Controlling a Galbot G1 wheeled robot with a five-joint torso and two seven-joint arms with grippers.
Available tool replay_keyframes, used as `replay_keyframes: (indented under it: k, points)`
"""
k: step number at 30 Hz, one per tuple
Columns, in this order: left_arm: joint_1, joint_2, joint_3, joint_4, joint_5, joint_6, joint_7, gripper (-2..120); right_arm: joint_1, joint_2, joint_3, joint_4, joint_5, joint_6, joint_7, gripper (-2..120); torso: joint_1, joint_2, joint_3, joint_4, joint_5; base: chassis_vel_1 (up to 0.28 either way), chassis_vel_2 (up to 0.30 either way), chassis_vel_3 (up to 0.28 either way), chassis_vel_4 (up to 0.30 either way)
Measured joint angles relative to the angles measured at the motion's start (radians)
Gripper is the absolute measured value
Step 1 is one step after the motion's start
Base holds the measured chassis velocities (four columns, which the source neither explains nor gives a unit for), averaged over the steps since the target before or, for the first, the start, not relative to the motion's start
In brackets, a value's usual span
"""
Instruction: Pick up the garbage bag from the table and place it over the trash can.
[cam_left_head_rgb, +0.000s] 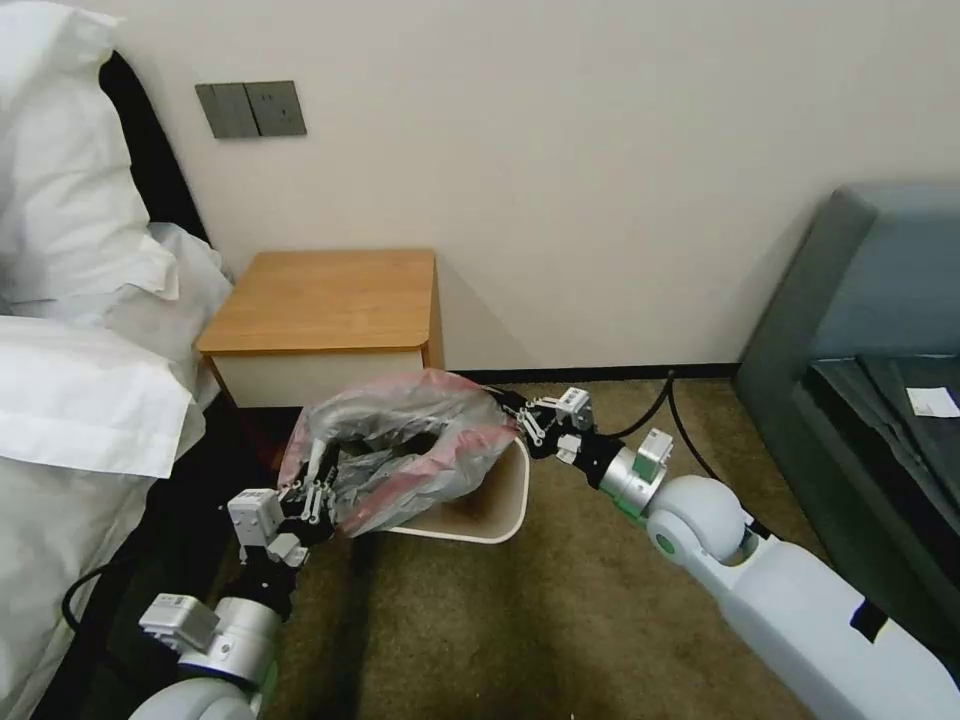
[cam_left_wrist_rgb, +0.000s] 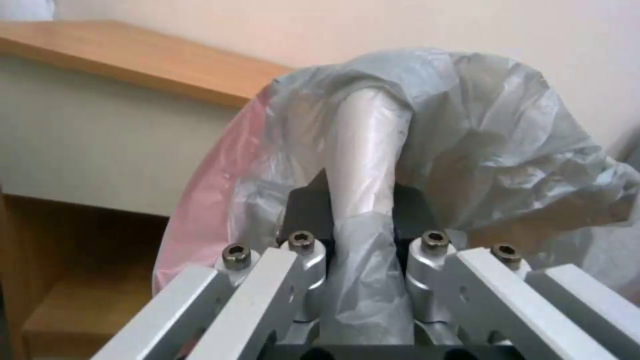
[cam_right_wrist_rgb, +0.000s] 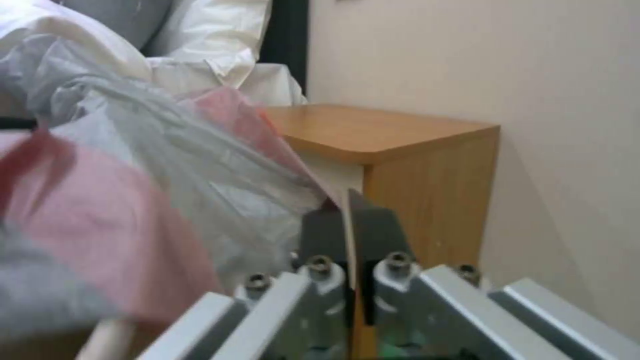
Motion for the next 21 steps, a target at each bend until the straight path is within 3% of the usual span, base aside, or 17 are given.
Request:
replay_keyframes:
  k: [10, 13, 18, 19, 21]
  points:
    - [-0.027, 0.002, -0.007, 0.072, -0.026, 0.015, -0.031, 11, -0.091, 0.015, 0.125, 0.088, 0.015, 0.004, -0.005, 38, 0.000, 0.000, 0.000, 0.0002, -0.0002, 0.000, 0.000, 0.000, 0.000]
    - [-0.033, -0.001, -0.008, 0.089, -0.027, 0.015, -0.041, 11, -0.159, 0.017, 0.189, 0.133, 0.022, 0.020, -0.011, 53, 0.000, 0.000, 0.000, 0.0001, -0.0002, 0.000, 0.000, 0.000, 0.000]
    - [-0.042, -0.010, -0.008, 0.100, -0.018, 0.006, -0.076, 11, -0.234, 0.039, 0.215, 0.214, 0.056, 0.021, 0.019, 68, 0.000, 0.000, 0.000, -0.0001, -0.0001, 0.000, 0.000, 0.000, 0.000]
    - [-0.044, -0.015, -0.007, 0.104, -0.010, -0.006, -0.089, 11, -0.253, 0.047, 0.207, 0.245, 0.075, 0.014, 0.058, 71, 0.000, 0.000, 0.000, 0.0000, -0.0003, 0.000, 0.000, 0.000, 0.000]
    - [-0.048, -0.029, -0.003, 0.112, 0.004, -0.043, -0.119, 11, -0.286, 0.075, 0.150, 0.338, 0.138, -0.030, 0.234, 80, 0.000, 0.000, 0.000, -0.0001, 0.0000, 0.000, 0.000, 0.000, 0.000]
